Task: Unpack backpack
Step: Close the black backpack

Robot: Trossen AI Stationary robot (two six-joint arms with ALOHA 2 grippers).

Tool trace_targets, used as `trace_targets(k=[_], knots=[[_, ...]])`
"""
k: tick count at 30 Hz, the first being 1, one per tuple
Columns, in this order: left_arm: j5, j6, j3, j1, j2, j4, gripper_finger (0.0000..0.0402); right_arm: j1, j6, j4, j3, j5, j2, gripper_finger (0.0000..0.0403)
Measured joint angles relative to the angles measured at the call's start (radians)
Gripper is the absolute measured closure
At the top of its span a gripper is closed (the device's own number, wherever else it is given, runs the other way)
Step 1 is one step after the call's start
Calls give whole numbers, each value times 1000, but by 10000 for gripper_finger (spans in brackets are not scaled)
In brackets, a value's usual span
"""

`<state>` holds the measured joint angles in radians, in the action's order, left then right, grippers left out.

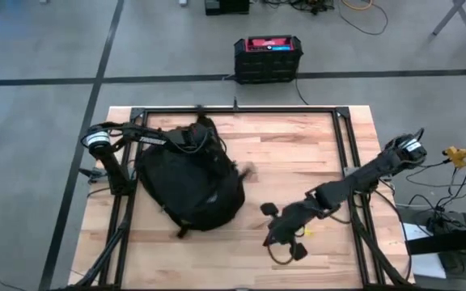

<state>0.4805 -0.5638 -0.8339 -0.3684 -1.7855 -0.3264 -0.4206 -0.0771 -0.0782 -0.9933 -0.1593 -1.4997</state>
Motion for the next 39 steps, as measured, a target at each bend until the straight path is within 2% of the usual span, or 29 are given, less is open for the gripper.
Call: trace_targets(k=[2,6,8,12,14,17,21,24,27,30,33,36,39], knots=[[33,-39,33,-4,3,24,323,-18,42,94,3,-32,2,402],[32,-40,62,0,16,65,323,-39,56,125,3,39,32,402],[29,-20,67,20,31,81,323,-38,27,65,0,160,56,402],[-31,51,80,79,103,82,323,9,-25,-96,4,471,50,402],[-48,64,87,99,145,63,323,44,-65,-166,6,532,49,402],[-52,82,97,129,208,69,323,115,-92,-156,21,505,27,403],[-44,112,107,166,278,69,323,191,-68,-35,57,356,-63,392],[-42,121,114,189,330,70,323,226,-29,30,56,291,-136,363],[-33,136,115,223,385,88,323,257,-5,81,60,289,-211,320],[-34,151,115,267,441,107,323,289,-59,221,54,271,-262,275],[-34,157,123,303,486,125,323,328,-110,293,57,179,-314,239],[-34,143,128,325,494,126,323,359,-148,354,58,78,-340,218],[-36,132,141,331,486,121,323,375,-192,404,53,49,-370,214]])
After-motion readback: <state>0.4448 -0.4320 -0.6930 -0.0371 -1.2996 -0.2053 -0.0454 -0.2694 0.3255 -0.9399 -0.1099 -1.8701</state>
